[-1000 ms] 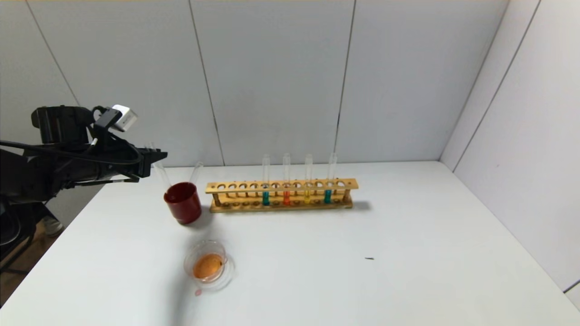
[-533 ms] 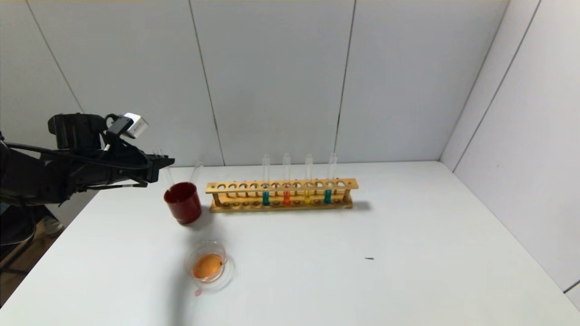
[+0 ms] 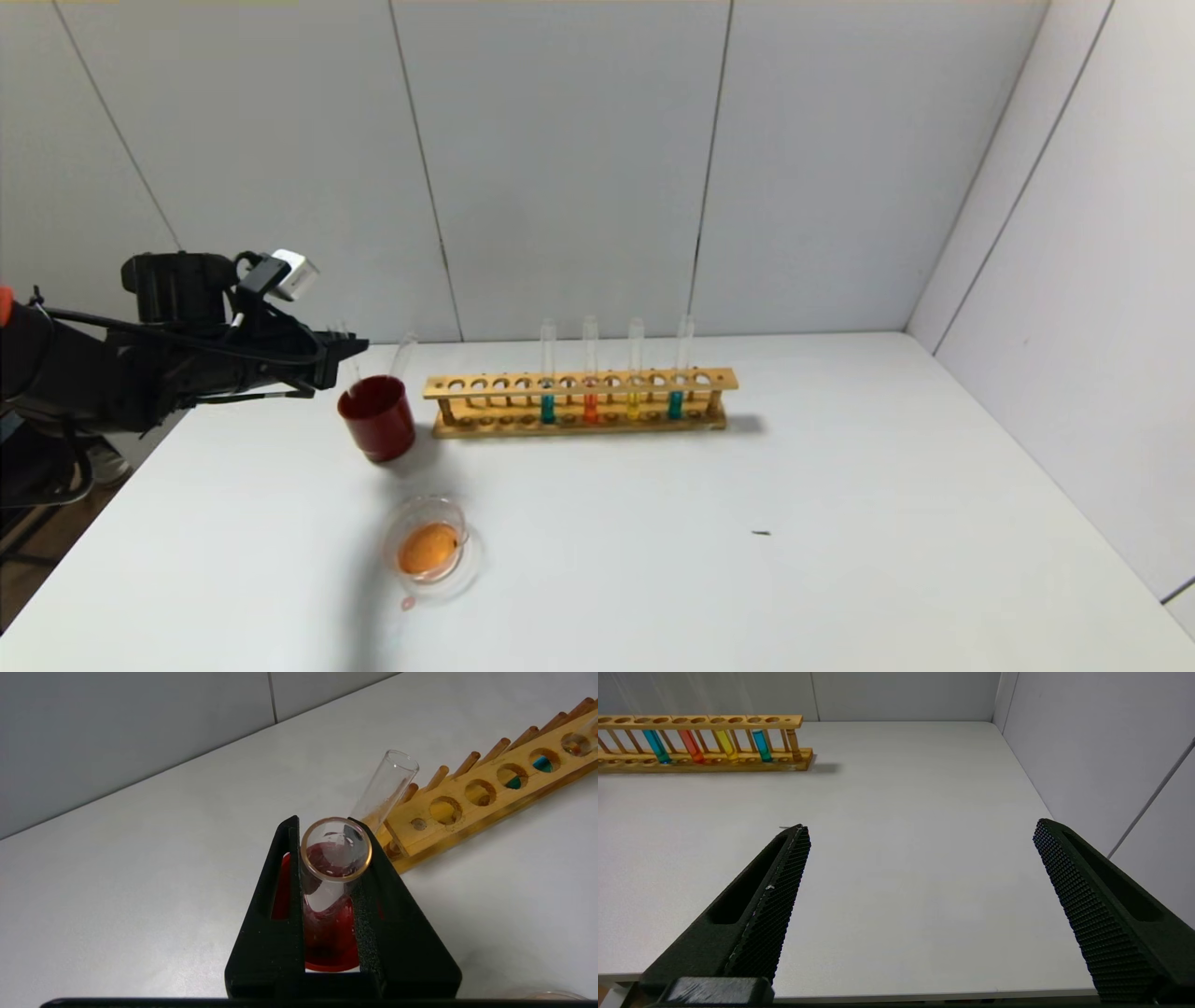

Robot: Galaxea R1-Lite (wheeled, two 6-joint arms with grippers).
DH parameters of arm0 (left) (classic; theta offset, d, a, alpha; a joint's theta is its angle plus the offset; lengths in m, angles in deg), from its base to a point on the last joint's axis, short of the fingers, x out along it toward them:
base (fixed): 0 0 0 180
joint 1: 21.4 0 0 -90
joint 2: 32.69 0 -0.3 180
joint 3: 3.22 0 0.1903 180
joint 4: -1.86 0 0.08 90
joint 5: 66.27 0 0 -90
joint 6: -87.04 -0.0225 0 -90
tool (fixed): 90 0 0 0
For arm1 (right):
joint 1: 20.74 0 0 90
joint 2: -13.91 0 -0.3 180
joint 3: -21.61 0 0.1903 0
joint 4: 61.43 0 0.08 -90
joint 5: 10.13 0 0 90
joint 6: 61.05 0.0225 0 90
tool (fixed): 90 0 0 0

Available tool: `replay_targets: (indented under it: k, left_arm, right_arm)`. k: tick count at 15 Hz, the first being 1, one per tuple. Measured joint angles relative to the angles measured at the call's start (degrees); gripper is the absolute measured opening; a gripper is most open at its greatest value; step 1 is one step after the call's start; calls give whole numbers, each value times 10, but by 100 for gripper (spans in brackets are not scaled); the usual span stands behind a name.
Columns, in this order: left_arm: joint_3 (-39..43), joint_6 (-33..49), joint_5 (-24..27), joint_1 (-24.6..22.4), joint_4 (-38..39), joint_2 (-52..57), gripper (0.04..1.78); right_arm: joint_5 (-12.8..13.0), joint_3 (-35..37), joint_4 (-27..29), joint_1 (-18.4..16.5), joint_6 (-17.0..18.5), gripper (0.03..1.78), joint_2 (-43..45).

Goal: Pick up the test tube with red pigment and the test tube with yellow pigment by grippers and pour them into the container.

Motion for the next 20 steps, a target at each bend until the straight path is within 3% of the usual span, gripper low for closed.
replay_targets:
  k: [6, 9, 12, 15, 17, 20]
  left_arm:
    - [15, -7, 2, 0, 15, -8, 41]
    - [16, -6, 2, 0, 51, -18, 72]
    - [20, -5, 1, 7, 68, -25, 124]
    - [21, -5, 0, 9, 69, -25, 160]
    - [19, -4, 0, 9, 81, -22, 172]
    - [22, -4, 0, 9, 97, -6, 175]
  right_arm:
    - [0, 0, 0, 0, 0, 175, 0]
    - [0, 0, 0, 0, 0, 175, 0]
    - [0, 0, 0, 0, 0, 175, 0]
    - [0, 0, 0, 0, 0, 175, 0]
    - [0, 0, 0, 0, 0, 175, 0]
    - [0, 0, 0, 0, 0, 175, 0]
